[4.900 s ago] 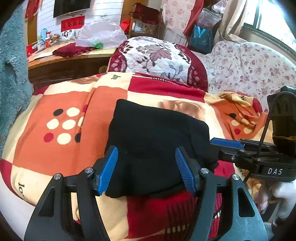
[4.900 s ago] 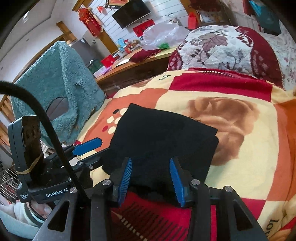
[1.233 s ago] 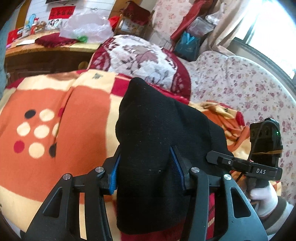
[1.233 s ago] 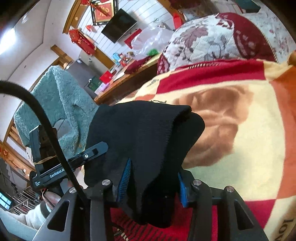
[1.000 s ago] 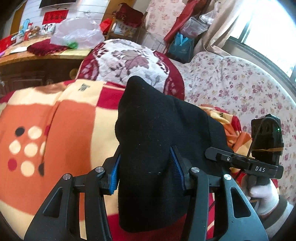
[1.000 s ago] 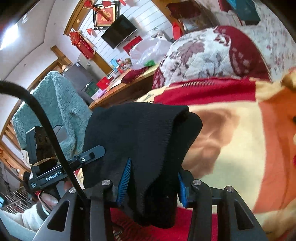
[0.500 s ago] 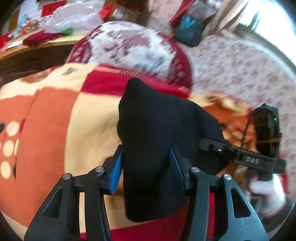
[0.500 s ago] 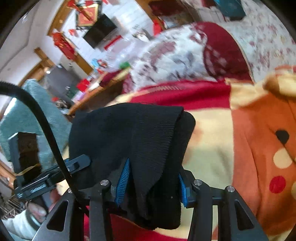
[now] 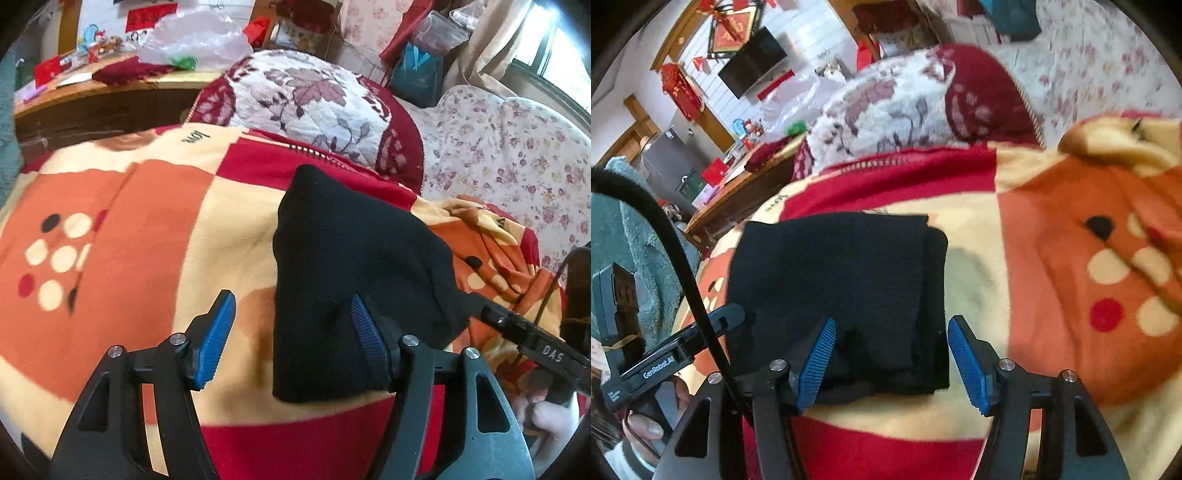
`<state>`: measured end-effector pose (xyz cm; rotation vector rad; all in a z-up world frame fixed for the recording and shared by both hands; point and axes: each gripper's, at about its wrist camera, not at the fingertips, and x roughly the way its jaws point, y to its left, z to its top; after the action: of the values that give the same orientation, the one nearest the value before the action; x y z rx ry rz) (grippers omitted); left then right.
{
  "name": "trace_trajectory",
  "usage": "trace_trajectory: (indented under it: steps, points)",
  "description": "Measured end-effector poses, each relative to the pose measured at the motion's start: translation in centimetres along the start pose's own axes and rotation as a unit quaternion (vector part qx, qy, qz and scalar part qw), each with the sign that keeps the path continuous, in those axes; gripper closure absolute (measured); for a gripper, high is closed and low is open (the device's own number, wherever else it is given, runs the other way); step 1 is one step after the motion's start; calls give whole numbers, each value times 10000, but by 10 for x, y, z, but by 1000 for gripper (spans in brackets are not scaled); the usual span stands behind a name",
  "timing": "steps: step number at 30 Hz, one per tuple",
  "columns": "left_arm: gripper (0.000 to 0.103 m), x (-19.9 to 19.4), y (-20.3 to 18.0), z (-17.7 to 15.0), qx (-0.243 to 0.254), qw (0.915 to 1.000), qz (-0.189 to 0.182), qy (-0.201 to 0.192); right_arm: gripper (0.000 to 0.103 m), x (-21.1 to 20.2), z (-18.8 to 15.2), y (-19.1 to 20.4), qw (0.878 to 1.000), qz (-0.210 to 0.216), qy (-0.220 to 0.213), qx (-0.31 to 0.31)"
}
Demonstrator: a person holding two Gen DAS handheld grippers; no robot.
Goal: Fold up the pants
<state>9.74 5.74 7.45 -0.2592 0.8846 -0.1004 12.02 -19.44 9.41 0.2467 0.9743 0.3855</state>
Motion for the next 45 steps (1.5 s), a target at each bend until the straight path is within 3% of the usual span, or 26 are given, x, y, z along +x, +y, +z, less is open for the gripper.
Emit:
trace_trajectory:
  steps: [4,13,22,45]
  points:
    - [38,-25,-14,-12,362,9979,385,-376,42,-24,-9,10,9996,5,-294,1]
    - [38,-58,-29,-22,558,9944,632,-633,41,-50,-21,51,9979,4,-422,-495]
    - [38,-81,-34,-22,645,9905,817,-898,37,-65,-23,59,9974,39,-533,-493]
    - [38,-79,-45,-29,801,9891,922,-827,36,-58,-28,66,9976,-35,-387,-568]
